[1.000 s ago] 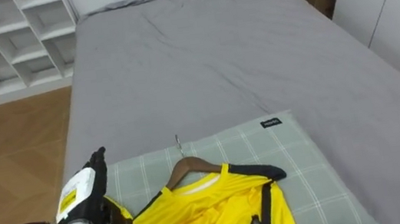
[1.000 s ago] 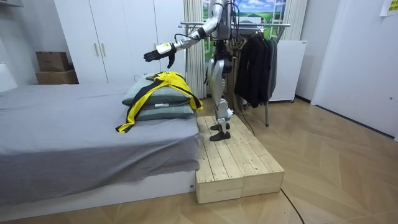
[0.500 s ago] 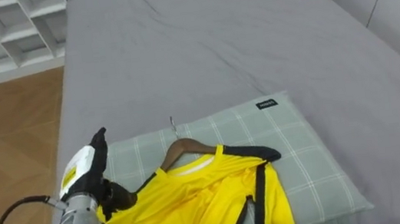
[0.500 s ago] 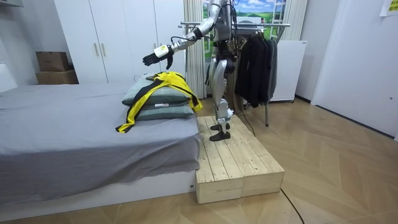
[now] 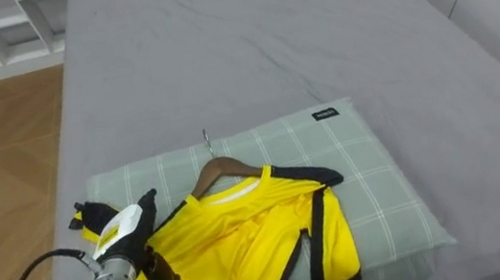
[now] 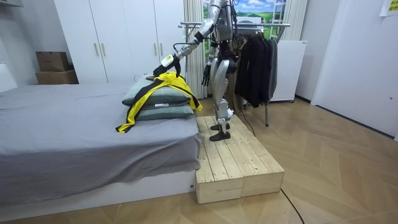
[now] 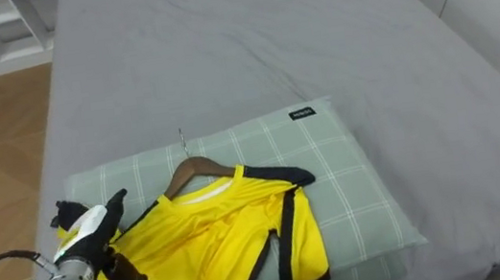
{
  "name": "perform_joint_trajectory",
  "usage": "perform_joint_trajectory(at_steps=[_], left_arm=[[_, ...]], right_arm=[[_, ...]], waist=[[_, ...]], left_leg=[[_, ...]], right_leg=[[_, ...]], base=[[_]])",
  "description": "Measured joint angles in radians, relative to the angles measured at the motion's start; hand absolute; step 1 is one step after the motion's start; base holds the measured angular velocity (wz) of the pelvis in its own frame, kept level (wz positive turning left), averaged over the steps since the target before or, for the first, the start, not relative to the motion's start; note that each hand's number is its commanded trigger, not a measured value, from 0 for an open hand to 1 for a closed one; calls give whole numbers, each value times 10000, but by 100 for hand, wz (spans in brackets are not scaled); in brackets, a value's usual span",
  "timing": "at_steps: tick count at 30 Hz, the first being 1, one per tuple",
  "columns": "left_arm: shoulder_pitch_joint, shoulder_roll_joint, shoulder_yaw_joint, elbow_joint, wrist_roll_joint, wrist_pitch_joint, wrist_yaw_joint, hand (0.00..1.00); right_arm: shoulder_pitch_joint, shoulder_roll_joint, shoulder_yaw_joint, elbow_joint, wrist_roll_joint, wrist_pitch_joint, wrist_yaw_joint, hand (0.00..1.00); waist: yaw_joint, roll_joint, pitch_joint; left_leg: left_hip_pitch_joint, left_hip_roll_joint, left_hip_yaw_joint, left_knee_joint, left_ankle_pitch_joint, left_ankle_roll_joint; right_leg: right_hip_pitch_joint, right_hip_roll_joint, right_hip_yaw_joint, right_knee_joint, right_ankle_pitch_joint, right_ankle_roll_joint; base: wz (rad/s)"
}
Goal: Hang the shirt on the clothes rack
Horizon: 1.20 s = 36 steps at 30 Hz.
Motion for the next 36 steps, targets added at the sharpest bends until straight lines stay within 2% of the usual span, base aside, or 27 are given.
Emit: perform_joint_trajectory(at_steps=[4, 7, 9, 12, 17, 20, 22, 29, 36], left_arm=[[-479, -165, -38, 637, -18, 3, 33, 0], [-760, -181, -40, 1118, 4, 54, 35, 0], [-784, -189, -42, 1309, 4, 166, 34, 0], [-784, -348, -46, 1563, 6, 335, 25, 0], [-837, -334, -37, 1595, -1, 427, 58, 0], [-843, -300, -33, 1618, -16, 439, 303, 0], [-921, -284, -38, 1619, -17, 438, 588, 0], [-1010, -186, -38, 1618, -41, 415, 1299, 0], [-1377, 189, 27, 1650, -244, 267, 1801, 0]], right_arm=[[-84, 72, 96, 0, -28, 9, -117, 0], [-147, 101, 92, -25, -29, 68, -203, 0], [-282, 95, 67, -24, -72, 155, -226, 0], [-356, 95, 61, -19, -80, 218, -220, 0], [-461, 99, 75, -10, -79, 226, -287, 0], [-521, 97, 75, 2, -66, 228, -328, 0], [-539, 100, 78, -4, -11, 228, -419, 0], [-624, 99, 81, -10, 97, 228, -623, 0], [-606, 96, 81, -91, 302, 215, -785, 0]], waist=[[-67, -4, 31], [-143, -84, 112], [-232, -77, 119], [-277, -79, 120], [-270, -89, 124], [-277, -108, 136], [-290, -167, 157], [-383, -191, 170], [-392, -222, 182]], left_leg=[[-243, 44, 117, 165, 9, 14], [-332, 49, 136, 170, 7, 16], [-505, 46, 115, 216, 18, 35], [-678, 59, 122, 315, 22, 41], [-808, 71, 236, 336, 33, 60], [-856, 73, 353, 329, 34, 62], [-970, 32, 410, 359, 39, 69], [-1419, 38, 411, 694, 48, 60], [-1824, 44, 388, 1066, 41, 63]], right_leg=[[-266, -54, -76, 185, -9, -8], [-453, -26, 18, 384, -51, -14], [-677, -39, 4, 498, -55, -10], [-864, -40, 8, 600, -57, -7], [-1152, -58, 85, 907, -119, 9], [-1344, -85, 165, 1141, -209, 0], [-1644, -214, 171, 1573, -362, -5], [-2130, -178, 196, 1962, -518, -78], [-2553, -226, 171, 2423, -649, -108]], base=[[-4], [-1], [-5], [0], [-6], [-10], [-2], [2], [2]])
